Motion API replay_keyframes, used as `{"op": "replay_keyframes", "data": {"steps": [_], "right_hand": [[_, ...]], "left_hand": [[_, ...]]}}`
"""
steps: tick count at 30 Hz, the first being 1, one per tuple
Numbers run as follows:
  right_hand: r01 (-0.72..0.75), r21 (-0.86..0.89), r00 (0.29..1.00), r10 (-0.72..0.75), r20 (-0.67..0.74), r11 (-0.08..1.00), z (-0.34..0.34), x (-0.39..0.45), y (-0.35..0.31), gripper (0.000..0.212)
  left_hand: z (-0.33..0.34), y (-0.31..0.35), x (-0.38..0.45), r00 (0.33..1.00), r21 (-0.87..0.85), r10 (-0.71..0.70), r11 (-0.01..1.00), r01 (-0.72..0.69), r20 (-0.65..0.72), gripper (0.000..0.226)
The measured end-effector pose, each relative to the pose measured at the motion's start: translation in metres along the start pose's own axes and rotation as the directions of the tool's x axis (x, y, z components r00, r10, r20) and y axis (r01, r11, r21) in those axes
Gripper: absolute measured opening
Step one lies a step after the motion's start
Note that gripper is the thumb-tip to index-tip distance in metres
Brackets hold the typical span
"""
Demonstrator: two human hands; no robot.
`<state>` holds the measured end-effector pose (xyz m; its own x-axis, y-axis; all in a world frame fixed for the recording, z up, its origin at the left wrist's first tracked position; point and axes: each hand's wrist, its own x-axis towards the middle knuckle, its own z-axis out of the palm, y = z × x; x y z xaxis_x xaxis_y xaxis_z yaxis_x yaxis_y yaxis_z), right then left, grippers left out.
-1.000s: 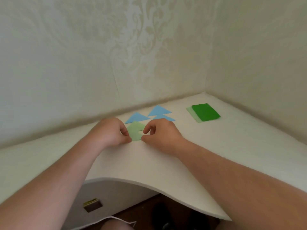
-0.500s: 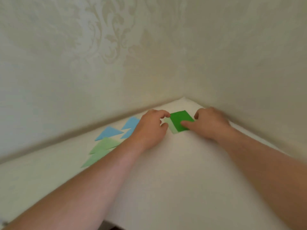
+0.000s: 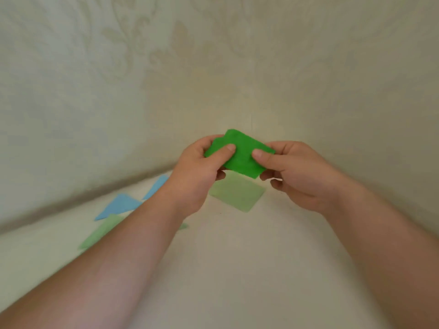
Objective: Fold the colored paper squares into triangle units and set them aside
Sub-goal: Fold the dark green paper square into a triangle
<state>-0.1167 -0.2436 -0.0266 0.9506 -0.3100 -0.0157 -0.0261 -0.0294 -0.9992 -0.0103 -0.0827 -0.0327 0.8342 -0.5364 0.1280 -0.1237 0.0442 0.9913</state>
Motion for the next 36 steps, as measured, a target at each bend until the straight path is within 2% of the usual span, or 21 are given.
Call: {"op": "replay_keyframes", "data": {"steps": [2,4,6,8,10,14,19,22,27,36], "right_hand": [[0.014,0.102,1.000,-0.014,-0.001,0.995,0.004,-0.005,-0.001,0.012],[0.044,0.172,0.999,-0.039,-0.029,0.984,0.008,-0.013,-0.003,0.009],[0.066,0.216,0.997,-0.059,-0.040,0.974,0.010,-0.022,-0.003,0.023],[0.069,0.235,0.997,-0.062,-0.035,0.970,0.012,-0.027,-0.005,0.025],[0.079,0.236,0.997,-0.075,-0.026,0.969,0.013,-0.030,-0.010,0.018],[0.118,0.179,0.993,-0.118,-0.011,0.977,0.019,-0.027,-0.028,0.011],[0.143,0.182,0.990,-0.144,-0.010,0.973,0.033,-0.017,-0.024,0.022],[0.153,0.229,0.988,-0.149,-0.036,0.961,0.039,-0.014,-0.009,0.019],[0.158,0.281,0.987,-0.155,-0.033,0.947,0.035,-0.017,-0.004,0.020],[0.186,0.311,0.982,-0.182,-0.044,0.932,0.035,-0.021,-0.011,0.021]], "left_hand": [[-0.004,0.011,-0.009,0.997,-0.113,0.000,0.994,0.008,0.071,0.022],[-0.009,0.018,-0.019,0.990,-0.147,0.031,0.989,-0.010,0.139,0.038],[-0.012,0.019,-0.027,0.984,-0.194,0.064,0.981,-0.031,0.169,0.050],[-0.014,0.016,-0.032,0.978,-0.251,0.107,0.966,-0.059,0.181,0.047],[-0.016,0.013,-0.036,0.970,-0.300,0.144,0.951,-0.081,0.195,0.041],[-0.023,0.007,-0.040,0.954,-0.243,0.212,0.957,-0.159,0.210,0.040],[-0.030,0.003,-0.044,0.962,-0.284,0.201,0.948,-0.143,0.184,0.036],[-0.030,0.006,-0.043,0.982,-0.378,0.155,0.920,-0.104,0.107,0.018],[-0.033,0.013,-0.043,0.985,-0.390,0.151,0.915,-0.105,0.089,0.013],[-0.033,0.007,-0.045,0.970,-0.230,0.210,0.957,-0.178,0.125,0.035]]}}
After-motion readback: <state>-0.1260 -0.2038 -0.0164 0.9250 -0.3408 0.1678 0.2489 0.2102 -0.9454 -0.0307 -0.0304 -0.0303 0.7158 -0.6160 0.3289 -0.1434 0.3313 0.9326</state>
